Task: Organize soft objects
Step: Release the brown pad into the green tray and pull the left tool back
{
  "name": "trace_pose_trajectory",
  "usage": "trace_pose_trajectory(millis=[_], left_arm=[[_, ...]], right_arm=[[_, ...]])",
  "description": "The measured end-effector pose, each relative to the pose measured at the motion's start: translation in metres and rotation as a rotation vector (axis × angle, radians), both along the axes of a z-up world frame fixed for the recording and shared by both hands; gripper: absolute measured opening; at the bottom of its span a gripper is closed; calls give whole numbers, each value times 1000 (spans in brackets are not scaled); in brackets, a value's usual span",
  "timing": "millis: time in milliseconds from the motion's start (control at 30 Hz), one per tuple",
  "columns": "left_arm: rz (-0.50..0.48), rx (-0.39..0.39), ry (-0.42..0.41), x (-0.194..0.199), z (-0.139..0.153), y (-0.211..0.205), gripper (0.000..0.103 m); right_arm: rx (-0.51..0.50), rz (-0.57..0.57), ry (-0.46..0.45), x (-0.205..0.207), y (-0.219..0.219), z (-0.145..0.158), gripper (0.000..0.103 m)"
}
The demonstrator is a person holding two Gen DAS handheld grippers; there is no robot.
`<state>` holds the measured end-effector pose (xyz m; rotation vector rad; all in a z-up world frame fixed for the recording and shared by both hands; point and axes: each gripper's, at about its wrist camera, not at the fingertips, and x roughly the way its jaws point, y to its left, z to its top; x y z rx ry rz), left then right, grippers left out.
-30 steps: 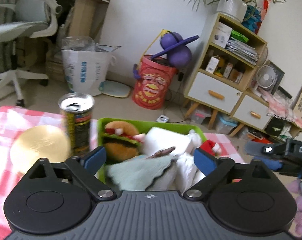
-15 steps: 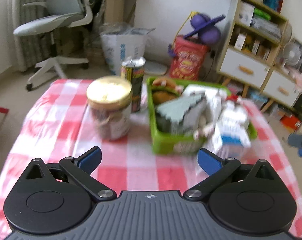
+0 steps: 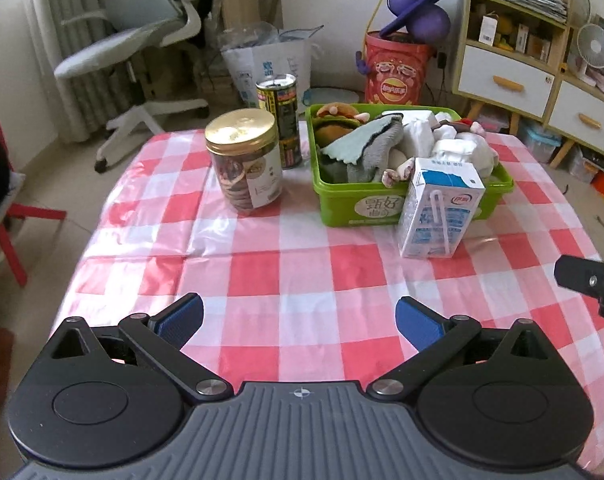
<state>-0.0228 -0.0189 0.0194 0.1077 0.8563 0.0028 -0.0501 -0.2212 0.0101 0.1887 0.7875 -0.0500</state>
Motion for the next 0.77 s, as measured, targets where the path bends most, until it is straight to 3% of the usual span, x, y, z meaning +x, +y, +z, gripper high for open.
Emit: trace_pose_trajectory(millis=[767], left_arm=[[-9, -5, 9, -13, 3, 10, 98]], right_arm=[[-56, 22, 7, -5, 20, 1, 74]])
